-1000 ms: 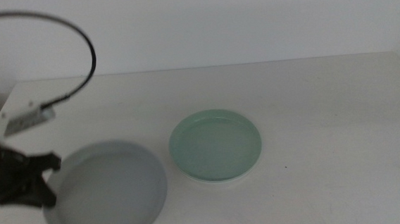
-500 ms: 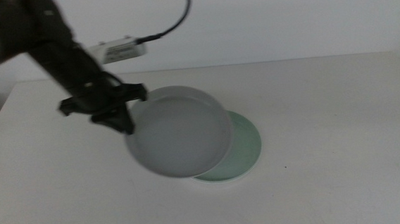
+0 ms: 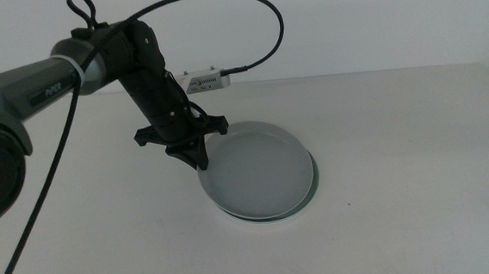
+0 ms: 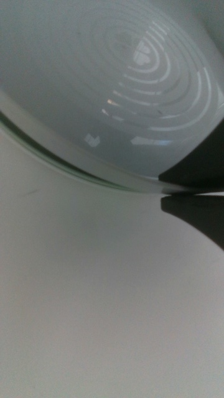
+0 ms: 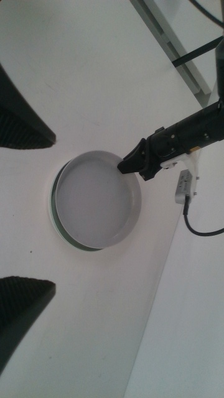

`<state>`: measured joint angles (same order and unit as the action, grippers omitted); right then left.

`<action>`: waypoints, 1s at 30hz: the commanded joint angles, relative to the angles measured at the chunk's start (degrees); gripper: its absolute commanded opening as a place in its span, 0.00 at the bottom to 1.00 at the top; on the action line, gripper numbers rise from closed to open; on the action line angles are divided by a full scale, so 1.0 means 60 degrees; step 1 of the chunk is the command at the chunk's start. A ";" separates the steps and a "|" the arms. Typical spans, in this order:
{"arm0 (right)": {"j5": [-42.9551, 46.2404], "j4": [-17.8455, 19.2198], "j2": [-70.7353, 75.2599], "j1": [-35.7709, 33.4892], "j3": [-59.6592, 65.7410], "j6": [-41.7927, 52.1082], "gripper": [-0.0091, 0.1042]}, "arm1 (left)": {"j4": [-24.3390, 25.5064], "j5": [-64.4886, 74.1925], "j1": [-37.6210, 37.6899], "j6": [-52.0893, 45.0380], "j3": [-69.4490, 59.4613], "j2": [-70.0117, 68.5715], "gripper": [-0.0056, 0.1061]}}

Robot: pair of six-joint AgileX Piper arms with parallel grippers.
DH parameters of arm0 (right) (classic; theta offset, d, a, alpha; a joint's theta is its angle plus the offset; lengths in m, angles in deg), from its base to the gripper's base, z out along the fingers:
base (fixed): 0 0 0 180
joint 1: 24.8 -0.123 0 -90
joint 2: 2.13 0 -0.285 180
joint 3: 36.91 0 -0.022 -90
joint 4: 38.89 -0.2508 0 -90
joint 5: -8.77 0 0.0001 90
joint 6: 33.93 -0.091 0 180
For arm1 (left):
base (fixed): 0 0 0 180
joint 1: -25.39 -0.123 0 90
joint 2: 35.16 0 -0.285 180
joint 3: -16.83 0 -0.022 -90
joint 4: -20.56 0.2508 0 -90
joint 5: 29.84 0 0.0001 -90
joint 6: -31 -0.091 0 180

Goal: Stack the three bowls on top of each other.

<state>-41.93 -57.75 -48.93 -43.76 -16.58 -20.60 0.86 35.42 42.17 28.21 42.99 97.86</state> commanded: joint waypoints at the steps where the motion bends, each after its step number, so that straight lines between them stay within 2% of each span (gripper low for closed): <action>1: 0.0665 -0.0084 -0.0011 0.0074 -0.0196 0.0044 0.54 | -0.0331 -0.0029 0.0067 -0.0172 0.0335 -0.0594 0.14; 3: 0.0665 -0.0084 -0.0011 0.0074 -0.0196 0.0044 0.54 | -0.0340 -0.0029 0.0089 -0.0355 0.0335 -0.0647 0.26; 4: 0.0665 -0.0084 -0.0011 0.0074 -0.0196 0.0044 0.54 | -0.0340 -0.0029 0.0089 -0.0440 0.0335 -0.0696 0.35; 9: 0.0665 -0.0084 -0.0011 0.0074 -0.0196 0.0044 0.54 | 0.0273 0.0409 -0.0033 -0.0547 0.0335 -0.1250 0.91; 10: 0.0665 -0.0084 -0.0011 0.0074 -0.0196 0.0044 0.54 | 0.0399 0.0561 -0.0103 -0.0547 0.0335 -0.1454 1.00; 16: 0.0665 -0.0084 -0.0011 0.0074 -0.0196 0.0044 0.54 | 0.0772 0.1608 -0.0739 -0.0364 0.0335 -0.2992 0.99; 22: 0.0665 -0.0084 -0.0011 0.0074 -0.0196 0.0044 0.54 | 0.1114 0.1649 -0.1402 -0.0138 0.0088 -0.4732 0.99; 26: 0.0665 -0.0084 -0.0011 0.0074 -0.0196 0.0044 0.54 | 0.1491 0.1649 -0.1457 -0.0148 0.0055 -0.5799 0.99; 30: 0.0665 -0.0084 -0.0011 0.0074 -0.0196 0.0044 0.54 | 0.1490 0.1649 -0.1457 -0.0148 0.0055 -0.6621 0.99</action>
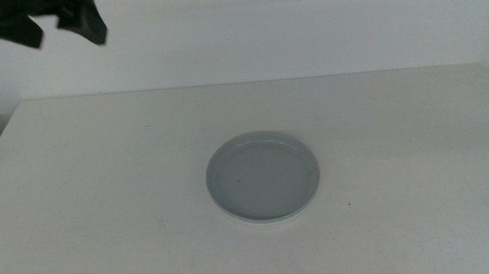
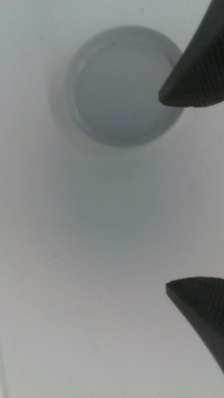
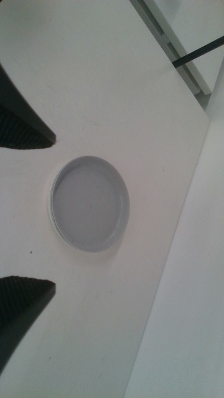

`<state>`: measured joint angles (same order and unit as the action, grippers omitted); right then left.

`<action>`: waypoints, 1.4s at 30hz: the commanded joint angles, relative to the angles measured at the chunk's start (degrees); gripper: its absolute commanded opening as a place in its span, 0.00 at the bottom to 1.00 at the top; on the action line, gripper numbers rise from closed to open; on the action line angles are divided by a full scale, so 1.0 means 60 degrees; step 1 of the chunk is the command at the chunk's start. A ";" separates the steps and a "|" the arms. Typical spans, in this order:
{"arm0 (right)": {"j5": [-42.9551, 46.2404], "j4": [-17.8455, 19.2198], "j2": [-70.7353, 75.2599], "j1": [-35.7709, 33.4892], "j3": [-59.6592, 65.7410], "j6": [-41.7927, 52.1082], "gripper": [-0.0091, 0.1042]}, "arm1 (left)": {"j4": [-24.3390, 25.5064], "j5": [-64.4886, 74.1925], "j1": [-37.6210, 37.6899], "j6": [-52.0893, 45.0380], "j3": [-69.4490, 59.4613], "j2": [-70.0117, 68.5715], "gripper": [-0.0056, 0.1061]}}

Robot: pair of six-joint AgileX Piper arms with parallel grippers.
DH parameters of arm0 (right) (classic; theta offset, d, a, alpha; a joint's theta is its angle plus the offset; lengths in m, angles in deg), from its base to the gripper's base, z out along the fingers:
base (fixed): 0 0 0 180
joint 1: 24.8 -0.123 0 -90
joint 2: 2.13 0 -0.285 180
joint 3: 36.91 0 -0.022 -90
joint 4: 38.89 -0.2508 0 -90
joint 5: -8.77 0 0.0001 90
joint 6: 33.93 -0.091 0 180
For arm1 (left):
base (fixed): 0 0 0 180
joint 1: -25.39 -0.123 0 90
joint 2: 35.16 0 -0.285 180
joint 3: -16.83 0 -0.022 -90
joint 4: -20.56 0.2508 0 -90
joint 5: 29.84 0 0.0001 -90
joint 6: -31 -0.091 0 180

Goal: Stack the three bowls on top of each other.

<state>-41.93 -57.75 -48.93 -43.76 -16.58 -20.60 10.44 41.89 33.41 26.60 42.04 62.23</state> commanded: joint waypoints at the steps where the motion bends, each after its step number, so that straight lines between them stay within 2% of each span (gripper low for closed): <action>1: 0.0665 -0.0084 -0.0011 0.0074 -0.0196 0.0044 0.54 | -0.0108 0.0570 0.0002 0.0121 0.0214 -0.0875 0.99; 15: 0.0665 -0.0084 -0.0011 0.0074 -0.0196 0.0044 0.54 | -0.0180 0.0543 0.0002 0.0636 0.0088 -0.2602 0.99; 19: 0.0952 -0.0082 -0.0023 0.0074 -0.0196 0.0044 0.54 | -0.0221 0.0219 0.0002 0.0733 -0.0826 -0.3288 0.99; 25: 0.1704 -0.0255 -0.0171 0.0074 -0.0232 -0.0347 0.54 | -0.0249 -0.1460 0.0002 0.0733 -0.2961 -0.4606 0.99; 29: 0.1674 0.0255 -0.0907 0.0074 -0.0540 -0.1304 0.54 | -0.0136 -0.2163 0.0002 0.0317 -0.3785 -0.5167 0.99; 35: 0.1600 0.1200 -0.2289 0.0083 -0.1674 -0.1778 0.54 | -0.0060 -0.2717 0.0002 -0.0258 -0.4287 -0.6014 0.99; 39: 0.1578 0.1508 -0.2953 0.0179 -0.2279 -0.1797 0.54 | 0.0457 -0.3217 0.0002 -0.0258 -0.4825 -0.6607 0.99; 42: 0.1702 0.1540 -0.3040 0.0925 -0.2345 -0.1811 0.54 | 0.0971 -0.3539 0.0002 -0.0249 -0.5387 -0.6989 0.99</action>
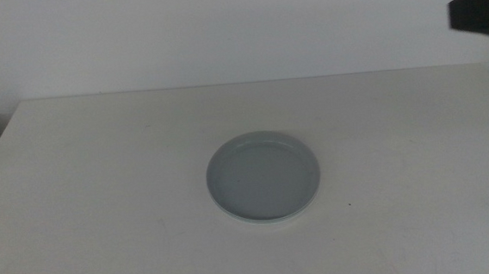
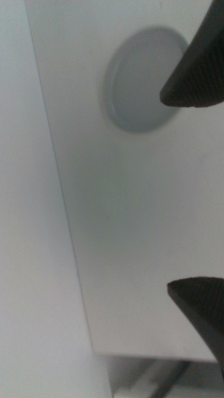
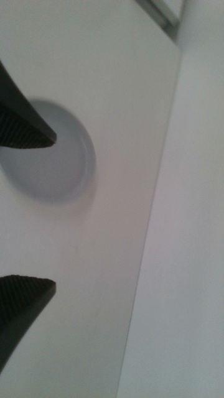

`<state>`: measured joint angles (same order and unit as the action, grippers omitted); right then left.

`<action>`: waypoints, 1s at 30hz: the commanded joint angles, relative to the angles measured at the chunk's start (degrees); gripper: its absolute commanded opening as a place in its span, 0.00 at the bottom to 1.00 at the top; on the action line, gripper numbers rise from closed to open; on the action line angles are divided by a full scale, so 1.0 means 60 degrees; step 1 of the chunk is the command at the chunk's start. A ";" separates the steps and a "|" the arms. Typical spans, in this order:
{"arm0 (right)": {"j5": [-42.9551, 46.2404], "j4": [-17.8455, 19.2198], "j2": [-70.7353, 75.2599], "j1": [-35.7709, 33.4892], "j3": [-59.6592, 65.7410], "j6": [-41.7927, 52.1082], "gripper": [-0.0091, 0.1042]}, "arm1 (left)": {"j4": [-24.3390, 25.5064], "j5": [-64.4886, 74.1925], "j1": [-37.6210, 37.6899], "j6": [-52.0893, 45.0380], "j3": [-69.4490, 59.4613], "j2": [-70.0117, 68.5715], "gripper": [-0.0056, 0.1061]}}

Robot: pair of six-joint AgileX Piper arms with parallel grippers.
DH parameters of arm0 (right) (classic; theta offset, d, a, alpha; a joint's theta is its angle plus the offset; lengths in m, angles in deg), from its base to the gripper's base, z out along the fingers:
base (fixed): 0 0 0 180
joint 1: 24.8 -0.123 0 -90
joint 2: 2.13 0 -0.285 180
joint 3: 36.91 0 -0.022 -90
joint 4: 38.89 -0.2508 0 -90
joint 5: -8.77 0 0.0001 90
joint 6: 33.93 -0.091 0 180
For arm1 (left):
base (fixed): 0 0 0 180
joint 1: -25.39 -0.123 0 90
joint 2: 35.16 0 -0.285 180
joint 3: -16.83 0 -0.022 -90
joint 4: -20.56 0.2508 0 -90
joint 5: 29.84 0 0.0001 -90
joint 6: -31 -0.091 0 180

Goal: Stack the three bowls on top of each other.

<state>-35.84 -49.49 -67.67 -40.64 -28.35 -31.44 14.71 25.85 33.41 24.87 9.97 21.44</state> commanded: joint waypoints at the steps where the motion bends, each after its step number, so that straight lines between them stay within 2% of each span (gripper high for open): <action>1: 0.0628 0.0164 0.0083 0.0824 -0.0375 0.0027 0.54 | 0.0414 -0.0994 0.0002 0.0040 -0.0204 -0.0291 0.99; 5: 0.0086 -0.0127 0.0226 0.2431 -0.0322 0.0641 0.54 | 0.0684 -0.1726 0.0002 0.0100 -0.0949 -0.0880 0.99; 7: 0.0159 -0.0422 0.0539 0.2615 -0.0095 0.1092 0.54 | 0.0684 -0.2107 0.0002 0.0240 -0.1334 -0.1198 0.99; 13: 0.0806 -0.0344 0.2436 0.2396 0.1652 0.1284 0.54 | 0.0302 -0.3339 0.0002 0.0447 -0.3057 -0.2204 0.99; 22: 0.3240 -0.0062 0.5886 0.2300 0.5536 0.1464 0.54 | -0.1609 -0.6549 0.0002 0.0366 -0.6099 -0.3199 0.99; 26: 0.4060 -0.0071 0.6352 0.2300 0.6473 0.1464 0.54 | -0.1724 -0.7501 0.0002 0.0357 -0.6678 -0.3093 0.99; 30: 0.4201 -0.0063 0.6352 0.2300 0.6604 0.1464 0.54 | -0.1714 -0.7931 0.0002 0.0106 -0.6751 -0.2965 0.99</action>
<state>-16.35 -50.23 -29.22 -26.74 12.56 -23.33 5.60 -15.34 33.41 25.95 -32.05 2.97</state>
